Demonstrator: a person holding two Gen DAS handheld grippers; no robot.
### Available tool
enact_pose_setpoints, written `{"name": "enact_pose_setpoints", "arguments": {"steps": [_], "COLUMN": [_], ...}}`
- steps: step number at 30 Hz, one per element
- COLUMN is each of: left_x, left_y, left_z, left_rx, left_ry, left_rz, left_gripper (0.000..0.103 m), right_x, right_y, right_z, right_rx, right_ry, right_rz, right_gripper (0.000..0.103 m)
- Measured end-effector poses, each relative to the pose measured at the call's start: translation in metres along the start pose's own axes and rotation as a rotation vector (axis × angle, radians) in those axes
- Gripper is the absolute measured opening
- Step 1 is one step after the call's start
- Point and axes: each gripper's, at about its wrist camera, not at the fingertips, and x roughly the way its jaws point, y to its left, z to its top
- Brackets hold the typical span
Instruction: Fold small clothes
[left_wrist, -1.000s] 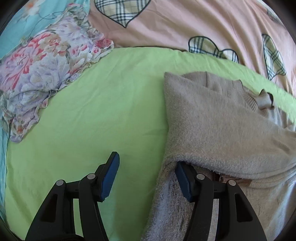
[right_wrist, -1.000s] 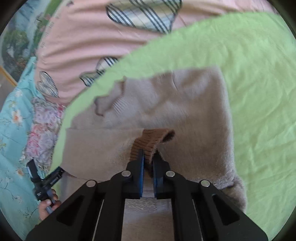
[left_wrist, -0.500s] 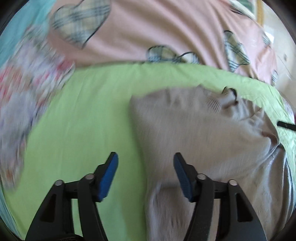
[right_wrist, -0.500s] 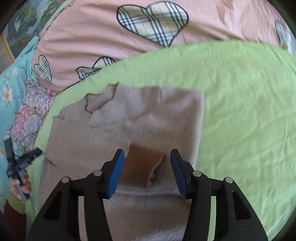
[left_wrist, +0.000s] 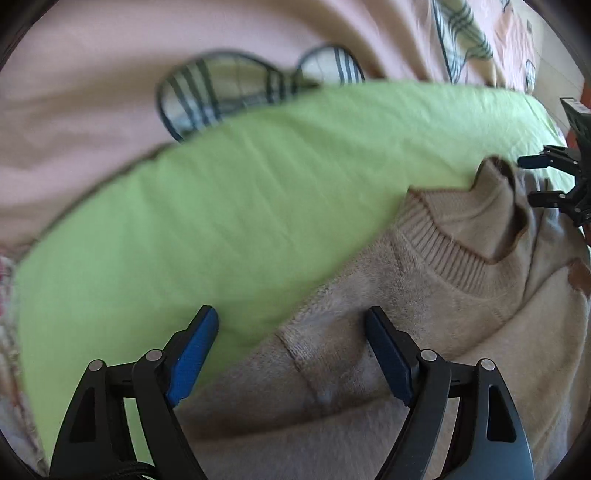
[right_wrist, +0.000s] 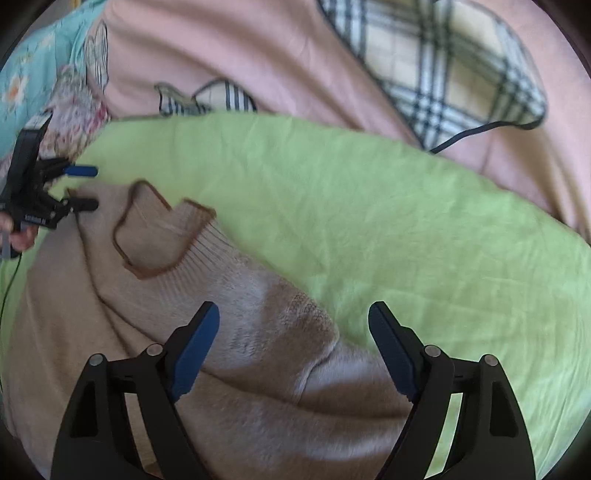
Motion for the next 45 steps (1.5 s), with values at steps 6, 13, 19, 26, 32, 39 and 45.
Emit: {"name": "enact_pose_setpoints", "arguments": {"steps": [6, 13, 19, 26, 32, 39, 45], "left_x": [-0.023, -0.017, -0.007, -0.065, -0.127, -0.169, -0.189], "left_y": [-0.016, -0.011, -0.010, 0.015, -0.014, -0.053, -0.079], "left_z": [-0.018, -0.013, -0.017, -0.050, -0.138, -0.241, -0.304], "left_rx": [0.021, -0.047, -0.079, -0.257, -0.339, -0.465, -0.571], "left_ry": [-0.118, -0.141, -0.134, -0.153, -0.174, -0.139, -0.112], "left_rz": [0.018, 0.166, 0.201, 0.190, 0.190, 0.106, 0.011], "left_gripper": [0.005, 0.006, 0.013, 0.039, 0.053, 0.062, 0.062], "right_x": [-0.003, -0.018, -0.003, -0.063, -0.108, -0.145, -0.165], "right_y": [0.005, -0.019, -0.023, -0.019, 0.020, 0.070, 0.104], "right_z": [-0.015, -0.012, -0.015, -0.039, -0.090, -0.176, -0.227], "right_rx": [0.009, 0.218, 0.274, 0.350, 0.408, 0.475, 0.513], "right_ry": [0.011, -0.084, -0.074, -0.132, -0.166, -0.167, -0.163], "right_rz": [-0.075, -0.183, -0.189, -0.160, -0.060, 0.021, 0.042], "right_gripper": [0.008, 0.008, 0.011, 0.030, 0.045, 0.046, 0.050]}}
